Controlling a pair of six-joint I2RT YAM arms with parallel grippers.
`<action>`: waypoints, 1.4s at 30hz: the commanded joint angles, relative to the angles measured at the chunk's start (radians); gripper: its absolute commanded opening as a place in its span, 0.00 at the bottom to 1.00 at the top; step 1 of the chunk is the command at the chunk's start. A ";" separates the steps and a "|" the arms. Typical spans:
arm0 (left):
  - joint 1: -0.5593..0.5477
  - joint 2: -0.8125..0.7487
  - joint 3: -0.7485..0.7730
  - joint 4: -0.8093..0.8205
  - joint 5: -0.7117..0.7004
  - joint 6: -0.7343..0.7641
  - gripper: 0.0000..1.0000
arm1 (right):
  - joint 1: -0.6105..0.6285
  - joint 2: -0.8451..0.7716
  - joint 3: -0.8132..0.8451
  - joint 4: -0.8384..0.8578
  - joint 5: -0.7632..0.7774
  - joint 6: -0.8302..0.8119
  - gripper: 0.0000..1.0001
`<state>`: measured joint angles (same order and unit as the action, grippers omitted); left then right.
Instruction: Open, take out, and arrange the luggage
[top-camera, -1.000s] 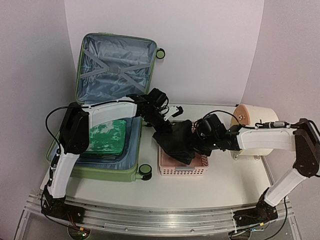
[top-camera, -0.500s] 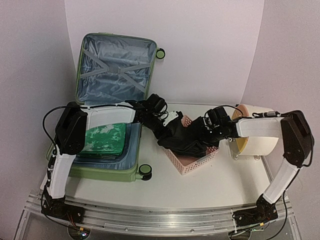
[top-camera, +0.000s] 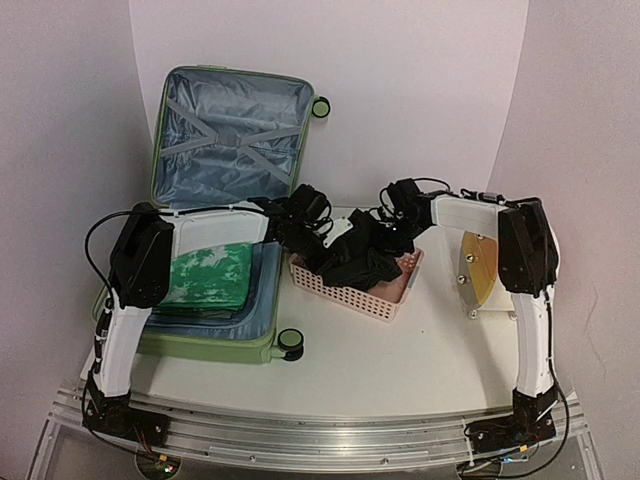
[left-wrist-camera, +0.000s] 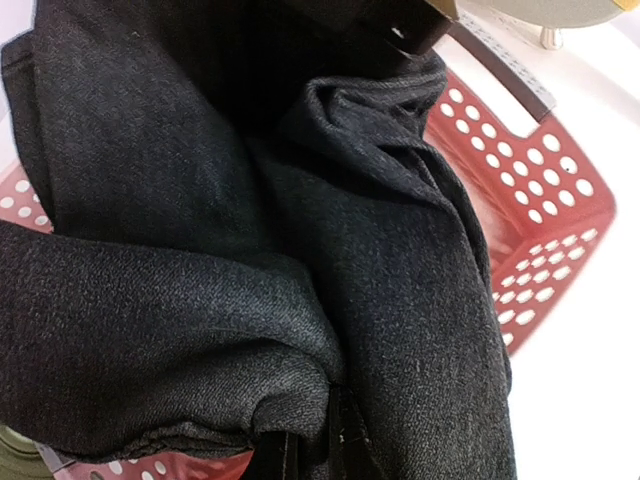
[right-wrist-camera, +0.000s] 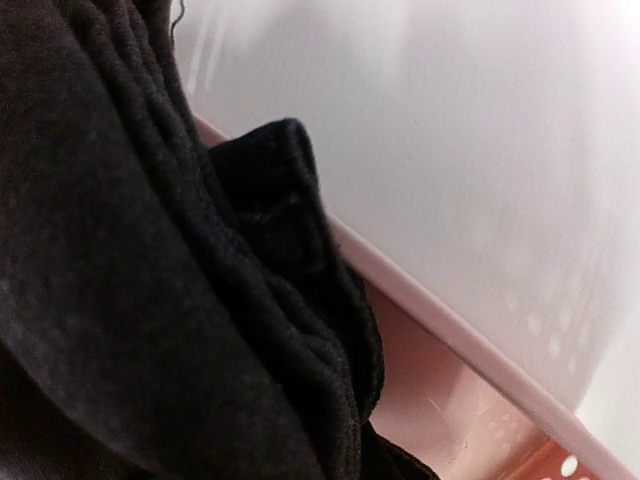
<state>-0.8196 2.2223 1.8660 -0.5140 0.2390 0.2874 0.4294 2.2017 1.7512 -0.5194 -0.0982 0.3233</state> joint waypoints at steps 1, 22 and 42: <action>-0.048 0.017 0.129 -0.144 0.168 -0.017 0.00 | -0.080 -0.012 0.197 0.069 0.172 -0.031 0.00; 0.125 0.239 0.463 0.173 -0.094 0.173 0.00 | -0.003 -0.480 -0.568 0.580 0.082 0.551 0.00; -0.037 0.044 -0.012 0.003 -0.055 0.214 0.00 | -0.126 -0.176 -0.246 0.343 0.068 0.190 0.00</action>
<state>-0.7746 2.3333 1.9213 -0.3206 0.1196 0.4946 0.3695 1.9736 1.3403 -0.0978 -0.0864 0.6483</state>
